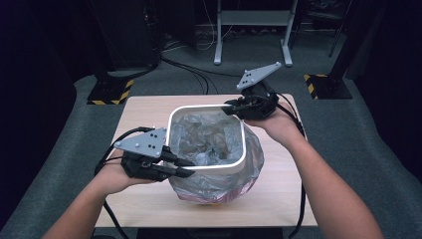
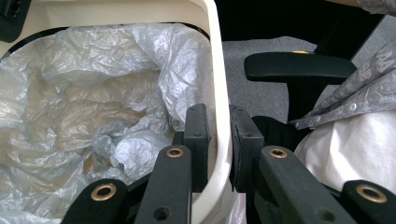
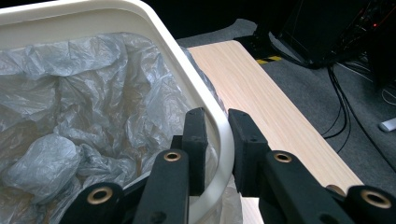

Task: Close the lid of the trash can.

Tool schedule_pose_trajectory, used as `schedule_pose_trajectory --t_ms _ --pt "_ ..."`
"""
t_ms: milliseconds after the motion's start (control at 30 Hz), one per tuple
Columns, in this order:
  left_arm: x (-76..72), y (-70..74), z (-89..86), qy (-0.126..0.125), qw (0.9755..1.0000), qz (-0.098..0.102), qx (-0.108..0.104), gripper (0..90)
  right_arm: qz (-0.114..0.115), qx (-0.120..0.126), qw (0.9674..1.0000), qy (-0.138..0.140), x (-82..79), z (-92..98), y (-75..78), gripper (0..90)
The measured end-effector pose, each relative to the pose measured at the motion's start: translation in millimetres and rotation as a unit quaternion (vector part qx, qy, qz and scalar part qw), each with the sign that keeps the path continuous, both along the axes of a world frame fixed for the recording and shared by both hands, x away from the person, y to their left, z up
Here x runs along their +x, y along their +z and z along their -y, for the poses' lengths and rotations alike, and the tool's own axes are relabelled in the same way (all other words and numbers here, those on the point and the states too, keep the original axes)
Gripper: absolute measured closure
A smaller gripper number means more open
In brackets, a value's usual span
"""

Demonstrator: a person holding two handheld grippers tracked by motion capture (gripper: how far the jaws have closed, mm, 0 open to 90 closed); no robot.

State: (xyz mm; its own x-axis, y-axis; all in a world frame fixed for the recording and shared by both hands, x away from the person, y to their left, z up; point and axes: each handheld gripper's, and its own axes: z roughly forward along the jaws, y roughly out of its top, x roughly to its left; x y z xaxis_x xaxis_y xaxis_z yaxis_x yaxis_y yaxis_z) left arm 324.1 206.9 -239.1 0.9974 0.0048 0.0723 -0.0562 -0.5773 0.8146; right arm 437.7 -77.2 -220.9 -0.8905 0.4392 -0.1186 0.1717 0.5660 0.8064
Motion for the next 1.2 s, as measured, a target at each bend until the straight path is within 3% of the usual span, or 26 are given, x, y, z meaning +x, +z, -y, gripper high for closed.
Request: schedule_pose_trajectory --t_ms 367,1100,1200 --pt "1.6 1.4 3.3 0.0 1.0 -0.001 0.008 79.6 -0.003 0.016 0.9999 0.001 2.7 4.0 -6.4 77.4" --pt "1.2 -1.3 7.0 0.0 0.9997 -0.006 0.025 79.8 0.025 0.059 0.9979 -0.003 -3.2 10.7 -19.6 77.6" --pt "1.6 -1.5 7.0 0.001 0.9996 -0.007 0.026 79.8 0.024 0.056 0.9981 -0.003 -3.0 10.3 -21.6 77.7"
